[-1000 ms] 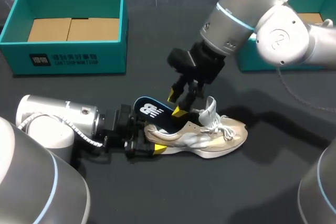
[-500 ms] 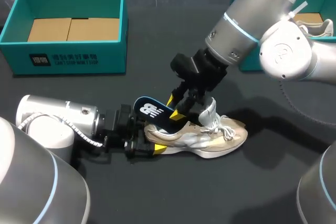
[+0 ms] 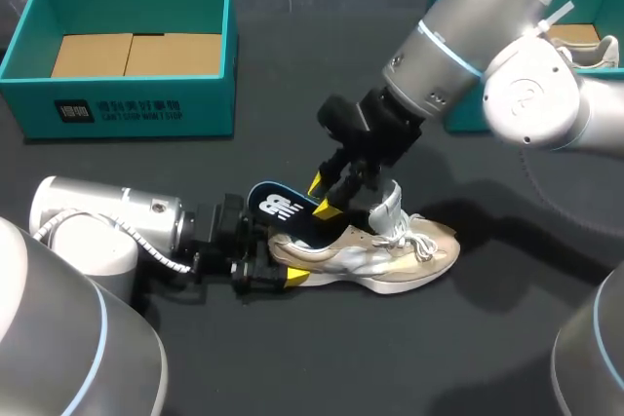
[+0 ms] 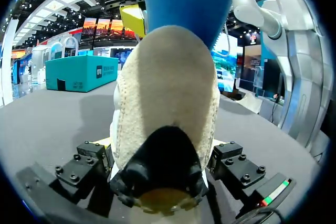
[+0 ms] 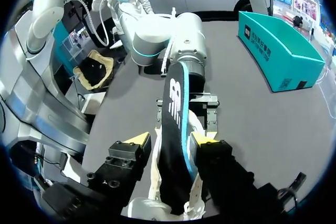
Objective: Take the shoe out of the shoebox, open the shoe tongue, remove and reinsert the insole, then place the shoe into the shoebox
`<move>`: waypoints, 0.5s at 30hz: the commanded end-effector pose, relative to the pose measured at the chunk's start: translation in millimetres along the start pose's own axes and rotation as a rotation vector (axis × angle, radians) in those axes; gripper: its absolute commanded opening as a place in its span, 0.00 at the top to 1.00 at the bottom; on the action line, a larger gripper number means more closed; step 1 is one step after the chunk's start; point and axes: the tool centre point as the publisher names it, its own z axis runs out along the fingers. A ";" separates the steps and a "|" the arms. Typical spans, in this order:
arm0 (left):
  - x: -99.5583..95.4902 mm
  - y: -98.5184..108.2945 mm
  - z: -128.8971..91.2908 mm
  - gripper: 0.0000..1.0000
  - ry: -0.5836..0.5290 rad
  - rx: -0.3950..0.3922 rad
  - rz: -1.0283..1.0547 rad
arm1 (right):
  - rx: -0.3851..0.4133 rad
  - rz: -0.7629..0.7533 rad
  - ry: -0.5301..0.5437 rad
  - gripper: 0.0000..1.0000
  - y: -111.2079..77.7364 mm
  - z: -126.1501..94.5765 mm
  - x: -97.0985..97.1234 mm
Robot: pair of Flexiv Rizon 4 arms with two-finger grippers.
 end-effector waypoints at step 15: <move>0.1 0.2 1.7 1.00 -0.001 -0.001 0.000 | -0.133 0.082 0.108 0.53 -5.4 25.5 -16.7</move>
